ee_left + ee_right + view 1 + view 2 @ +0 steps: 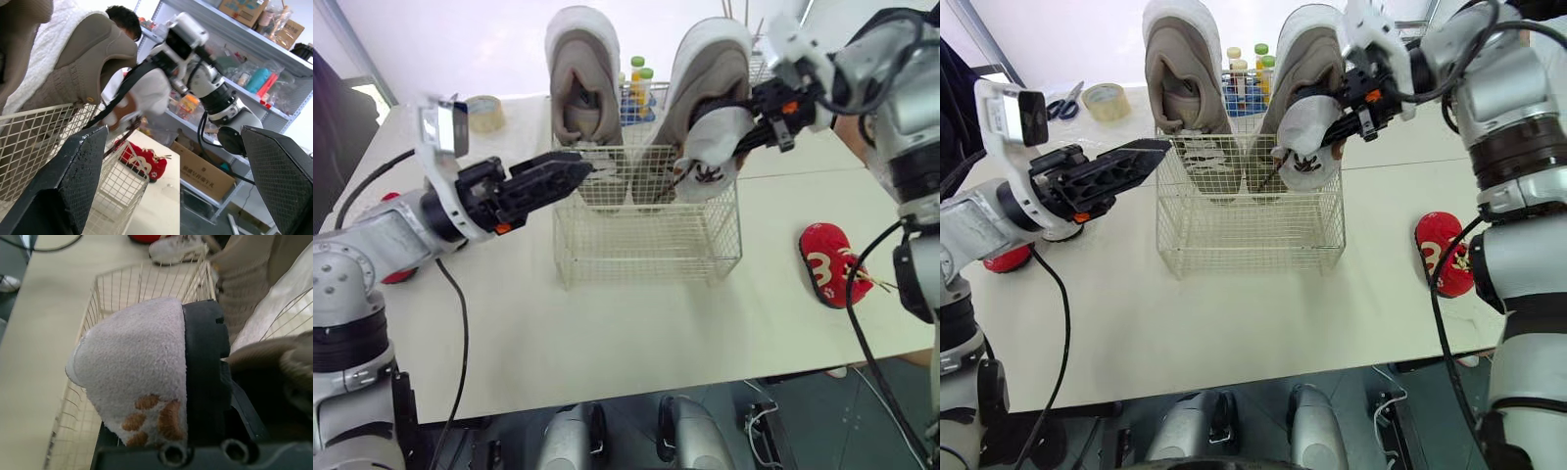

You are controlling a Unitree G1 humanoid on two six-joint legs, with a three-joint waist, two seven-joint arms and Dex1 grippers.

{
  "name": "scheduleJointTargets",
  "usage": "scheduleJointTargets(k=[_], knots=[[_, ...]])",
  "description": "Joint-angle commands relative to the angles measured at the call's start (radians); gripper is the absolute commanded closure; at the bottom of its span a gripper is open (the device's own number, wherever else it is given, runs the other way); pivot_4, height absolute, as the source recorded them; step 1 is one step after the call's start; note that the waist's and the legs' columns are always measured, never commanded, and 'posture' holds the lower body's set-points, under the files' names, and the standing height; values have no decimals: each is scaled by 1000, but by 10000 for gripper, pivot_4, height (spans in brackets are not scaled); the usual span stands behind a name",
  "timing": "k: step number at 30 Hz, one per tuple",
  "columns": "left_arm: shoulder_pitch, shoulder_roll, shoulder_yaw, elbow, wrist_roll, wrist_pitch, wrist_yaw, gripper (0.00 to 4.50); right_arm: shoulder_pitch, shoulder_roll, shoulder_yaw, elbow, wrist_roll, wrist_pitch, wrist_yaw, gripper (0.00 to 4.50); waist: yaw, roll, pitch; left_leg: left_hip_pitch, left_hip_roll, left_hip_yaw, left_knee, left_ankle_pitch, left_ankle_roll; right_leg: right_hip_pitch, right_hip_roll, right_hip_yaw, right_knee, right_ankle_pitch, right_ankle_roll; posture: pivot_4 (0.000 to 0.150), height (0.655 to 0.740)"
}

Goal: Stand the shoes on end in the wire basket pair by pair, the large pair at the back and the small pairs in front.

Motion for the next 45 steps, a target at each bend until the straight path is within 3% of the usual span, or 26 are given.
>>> scheduleJointTargets(k=[1, 8, 15, 16, 24, 33, 39, 45], knots=[[13, 5, 17, -49, -36, -30, 25, 347, -49, 18, 38, 79, -9, -72, 2, 37617, 0, 0, 0, 0, 0, 0, 0, 0, 0, 0, 0, 0, 0, 0, 0, 1500, 7400], [35, 17, 18, -74, -53, -51, 53, 347, -44, 35, 99, 137, 8, -115, 2, 37617, 3, 0, 0, 0, 0, 0, 0, 0, 0, 1, -1, 0, 0, 0, 0, 1500, 7400], [22, 13, 0, -59, -31, -62, 43, 0, -7, -6, 114, 66, 27, -112, 2, 3409, 2, 0, 0, 0, 0, 0, 0, 0, -1, 0, -1, 0, 0, 0, 0, 1500, 7400], [18, 11, -4, -55, -27, -61, 37, 0, -4, -16, 105, 55, 26, -115, 2, 454, 2, 0, 0, 0, 0, 0, 0, 0, -1, 1, -1, 0, 1, 0, 0, 1500, 7400], [7, 11, -16, -44, -10, -63, 12, 0, 15, -132, -19, -142, 64, -20, 2, 454, 4, 2, 2, 0, 0, 0, 0, 0, -1, 0, -1, 0, 0, 0, 0, 1500, 7400], [7, 32, 7, -39, 34, -81, 25, 0, 89, -231, -323, -433, 79, 231, -39, 454, 6, 2, 3, 0, 0, 0, 0, 0, -1, 0, -1, 0, 1, 0, 0, 1500, 7400], [-32, 74, 44, 44, 226, -165, 118, 0, 259, -177, -583, -788, 381, 631, -253, 454, 9, 1, 2, 0, -1, -1, 0, -1, -2, 0, -2, -1, 0, 0, -1, 1500, 7400], [-135, 87, 21, 221, 495, -216, 324, 0, 489, -44, -694, -1082, 521, 764, -552, 454, 11, 1, 2, 0, -1, -1, 0, -1, -2, 0, -4, -2, 1, 1, -1, 1500, 7400]])
